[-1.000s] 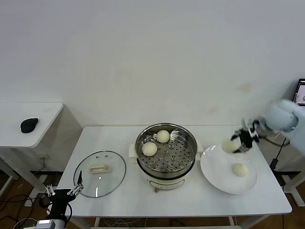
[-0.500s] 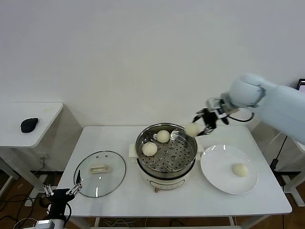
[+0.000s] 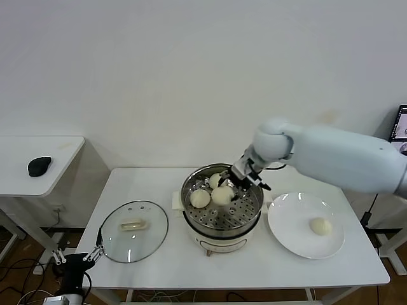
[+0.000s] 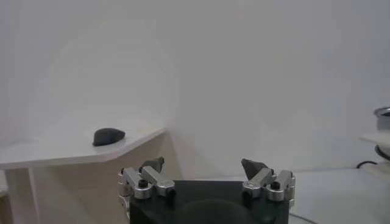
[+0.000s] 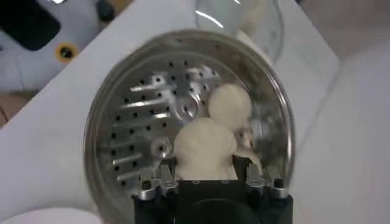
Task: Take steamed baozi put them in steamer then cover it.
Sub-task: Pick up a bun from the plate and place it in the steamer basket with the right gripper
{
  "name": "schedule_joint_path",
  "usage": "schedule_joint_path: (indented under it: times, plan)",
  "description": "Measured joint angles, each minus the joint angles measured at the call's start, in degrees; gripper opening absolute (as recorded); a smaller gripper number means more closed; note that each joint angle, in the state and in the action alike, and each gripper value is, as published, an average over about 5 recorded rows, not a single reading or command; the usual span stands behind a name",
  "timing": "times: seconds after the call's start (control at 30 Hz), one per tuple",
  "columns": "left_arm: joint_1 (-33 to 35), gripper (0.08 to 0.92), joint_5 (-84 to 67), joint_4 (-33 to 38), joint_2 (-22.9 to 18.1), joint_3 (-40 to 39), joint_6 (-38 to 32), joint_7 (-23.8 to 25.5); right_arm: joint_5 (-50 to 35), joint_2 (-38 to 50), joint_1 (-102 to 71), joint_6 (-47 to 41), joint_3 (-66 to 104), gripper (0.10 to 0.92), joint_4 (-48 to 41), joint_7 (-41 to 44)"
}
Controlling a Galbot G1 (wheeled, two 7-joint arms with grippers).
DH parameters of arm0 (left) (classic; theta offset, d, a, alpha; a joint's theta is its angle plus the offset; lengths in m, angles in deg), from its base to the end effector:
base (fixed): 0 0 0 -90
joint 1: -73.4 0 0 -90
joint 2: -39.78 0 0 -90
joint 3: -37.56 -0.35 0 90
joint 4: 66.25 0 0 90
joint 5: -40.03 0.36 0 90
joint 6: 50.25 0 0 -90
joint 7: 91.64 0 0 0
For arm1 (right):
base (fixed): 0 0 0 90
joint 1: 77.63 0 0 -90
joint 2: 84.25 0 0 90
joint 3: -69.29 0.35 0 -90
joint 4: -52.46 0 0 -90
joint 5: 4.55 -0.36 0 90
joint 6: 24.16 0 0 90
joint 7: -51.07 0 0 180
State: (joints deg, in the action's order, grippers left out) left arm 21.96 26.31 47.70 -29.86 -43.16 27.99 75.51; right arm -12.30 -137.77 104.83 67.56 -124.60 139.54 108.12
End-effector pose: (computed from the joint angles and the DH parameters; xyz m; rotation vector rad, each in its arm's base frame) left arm 0.1463 0.1207 -0.3374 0.2955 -3.1146 -0.2302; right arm 0.5069 0.0616 -0.0646 1.8822 -1.0885 1.9548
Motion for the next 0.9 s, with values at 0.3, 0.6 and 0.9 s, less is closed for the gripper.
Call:
schedule_joint_path:
  times: [0.3, 0.6, 0.9]
  plan:
    - [0.2, 0.823, 0.1, 0.4, -0.7, 0.1, -0.2, -0.2, 7.5, -3.0, -1.2, 9.8, -2.2, 0.602, -0.2, -1.2]
    - [0.0, 0.823, 0.4, 0.2, -0.9, -0.4, -0.2, -0.3, 12.1, -3.1, -2.3, 16.2, -3.3, 0.602, 1.1, -1.5]
    - [-0.2, 0.823, 0.5, 0.1, -1.0, -0.8, -0.2, -0.3, 15.2, -2.3, -2.3, 19.8, -2.9, 0.779, 0.8, -2.1]
